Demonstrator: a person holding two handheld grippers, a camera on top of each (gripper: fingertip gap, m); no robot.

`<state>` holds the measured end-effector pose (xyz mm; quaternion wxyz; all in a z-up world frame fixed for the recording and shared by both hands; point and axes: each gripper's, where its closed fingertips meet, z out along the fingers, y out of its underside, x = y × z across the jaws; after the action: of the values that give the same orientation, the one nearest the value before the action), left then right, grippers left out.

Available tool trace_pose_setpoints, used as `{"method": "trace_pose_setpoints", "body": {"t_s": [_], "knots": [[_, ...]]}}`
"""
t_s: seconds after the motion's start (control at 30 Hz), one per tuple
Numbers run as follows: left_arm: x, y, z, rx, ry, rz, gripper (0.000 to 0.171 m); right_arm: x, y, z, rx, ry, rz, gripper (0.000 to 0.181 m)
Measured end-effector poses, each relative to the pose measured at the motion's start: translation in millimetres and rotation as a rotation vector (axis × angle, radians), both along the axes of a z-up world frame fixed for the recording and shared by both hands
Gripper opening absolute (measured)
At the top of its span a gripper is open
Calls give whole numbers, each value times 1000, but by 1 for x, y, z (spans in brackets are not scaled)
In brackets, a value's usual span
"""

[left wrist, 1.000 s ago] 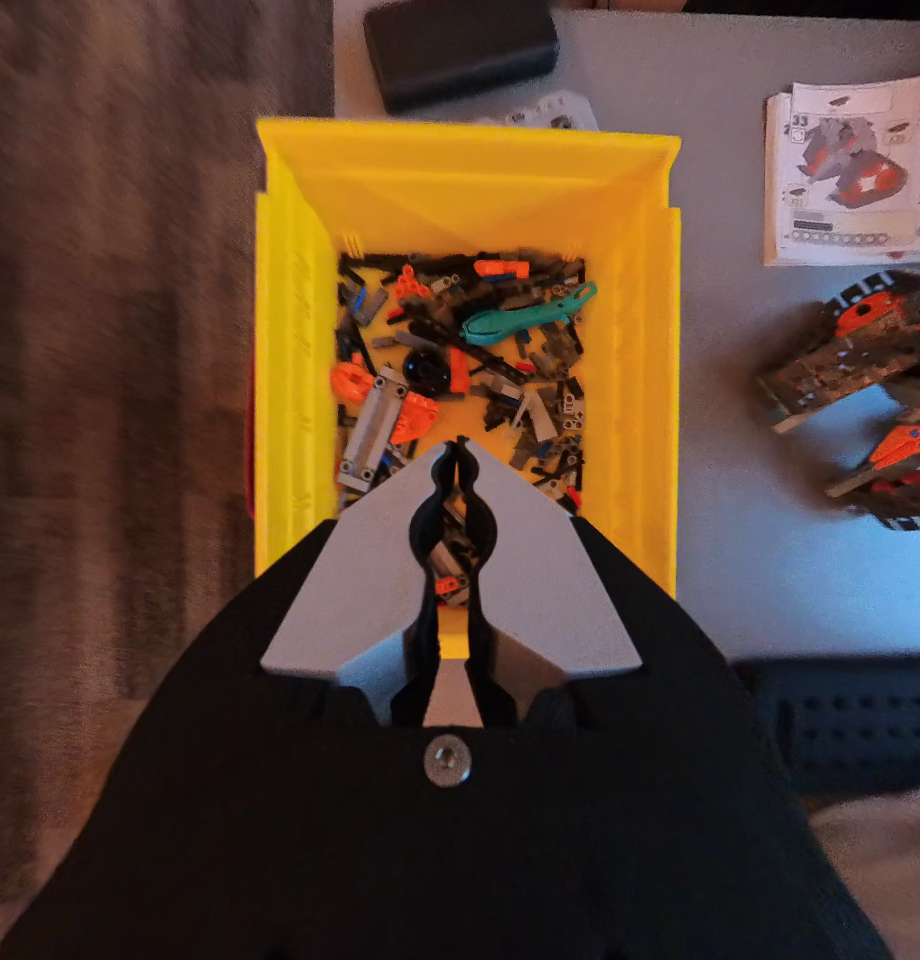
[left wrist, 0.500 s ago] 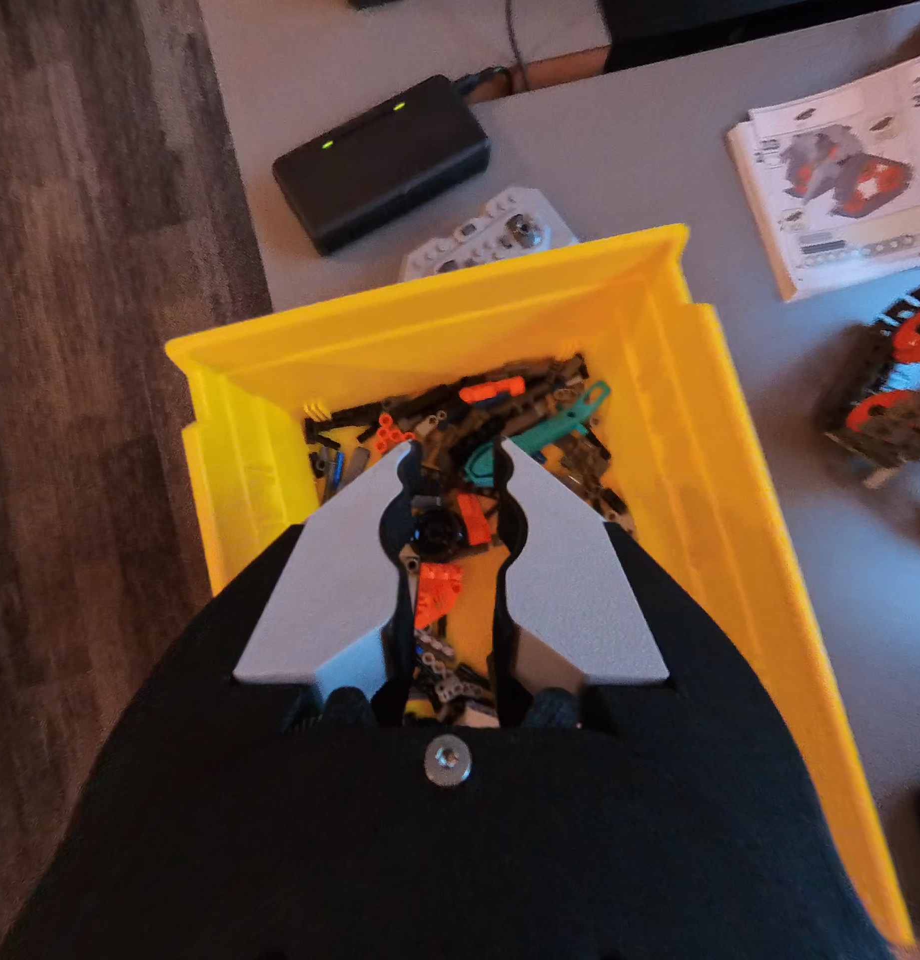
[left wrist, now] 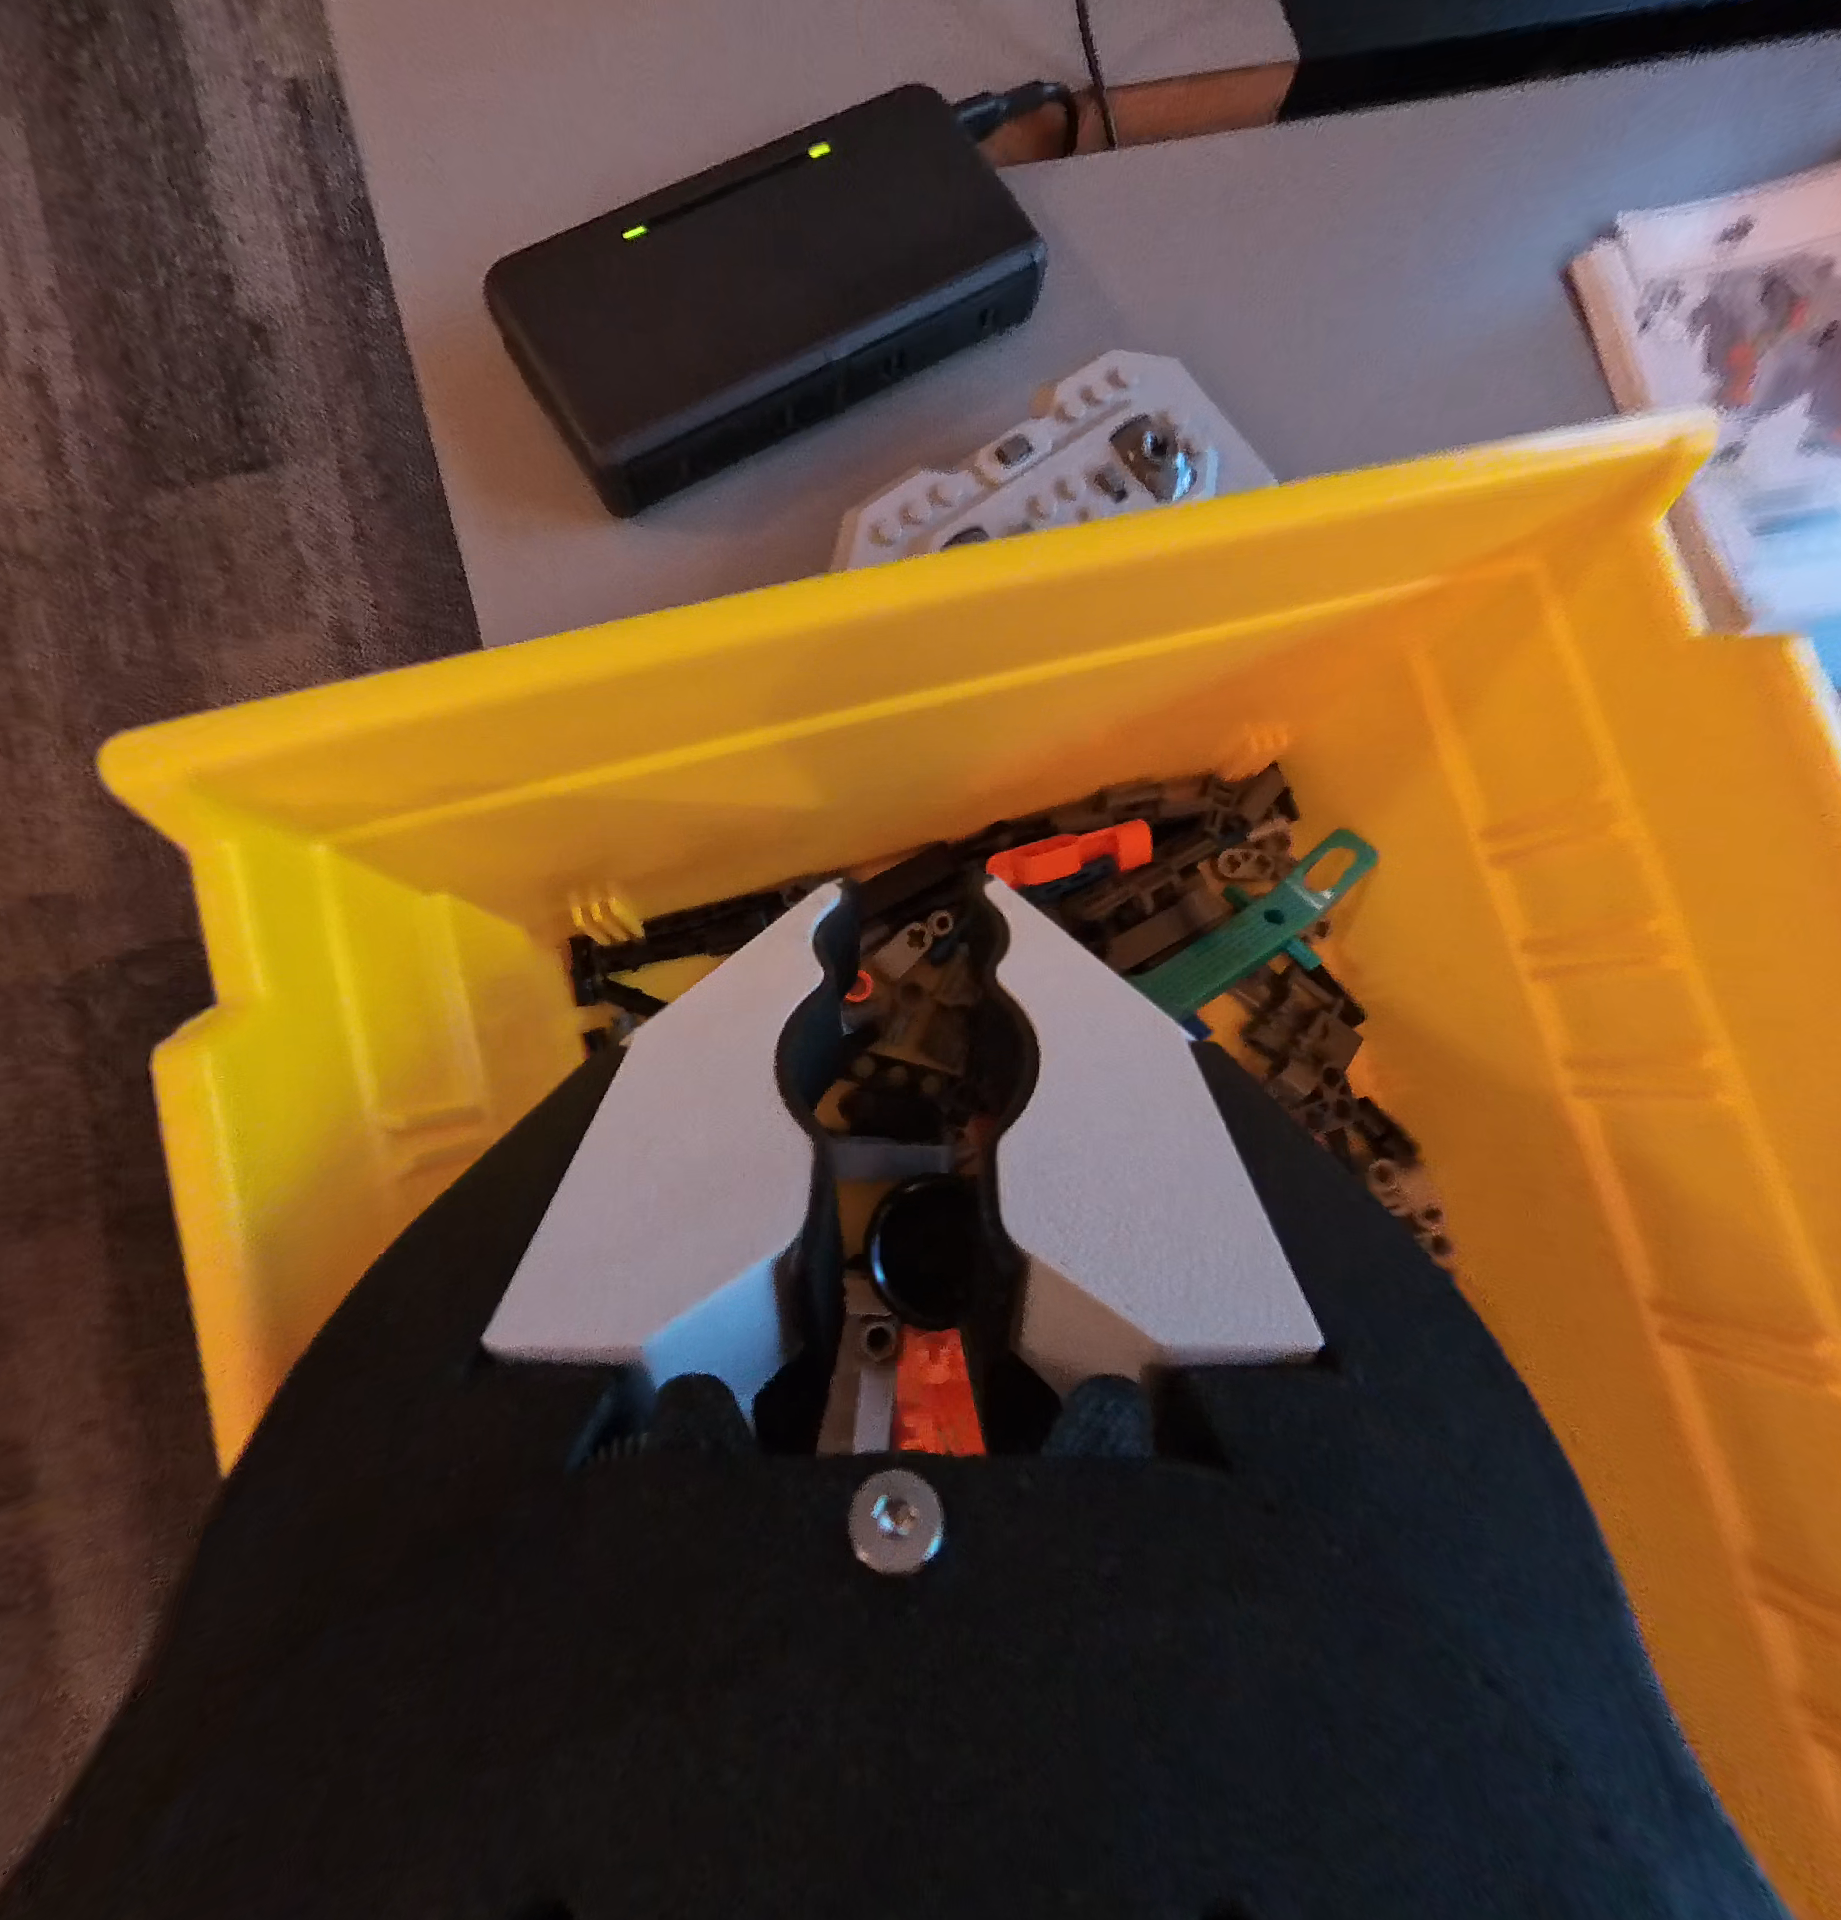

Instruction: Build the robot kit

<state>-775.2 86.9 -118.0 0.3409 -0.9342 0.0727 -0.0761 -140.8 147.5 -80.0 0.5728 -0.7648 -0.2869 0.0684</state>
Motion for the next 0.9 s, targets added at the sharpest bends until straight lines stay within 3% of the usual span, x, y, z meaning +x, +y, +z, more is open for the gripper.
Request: {"method": "trace_pose_setpoints", "body": {"t_s": [0.17, 0.33, 0.57, 0.9], "knots": [[-8, -3, -23, -69, 213, -24, 10, -1, -2, 1, 0, -4, 4, 17], [-1, -1, -25, -66, 191, -44, 23, -5, -4, 0, -7, -2, 14, 17], [3, -4, -34, -117, 204, -56, 23, -27, -16, 17, 30, 26, 77, 17], [4, -6, -39, -148, 178, -44, 23, -56, -29, 17, 28, 22, 162, 17]]}}
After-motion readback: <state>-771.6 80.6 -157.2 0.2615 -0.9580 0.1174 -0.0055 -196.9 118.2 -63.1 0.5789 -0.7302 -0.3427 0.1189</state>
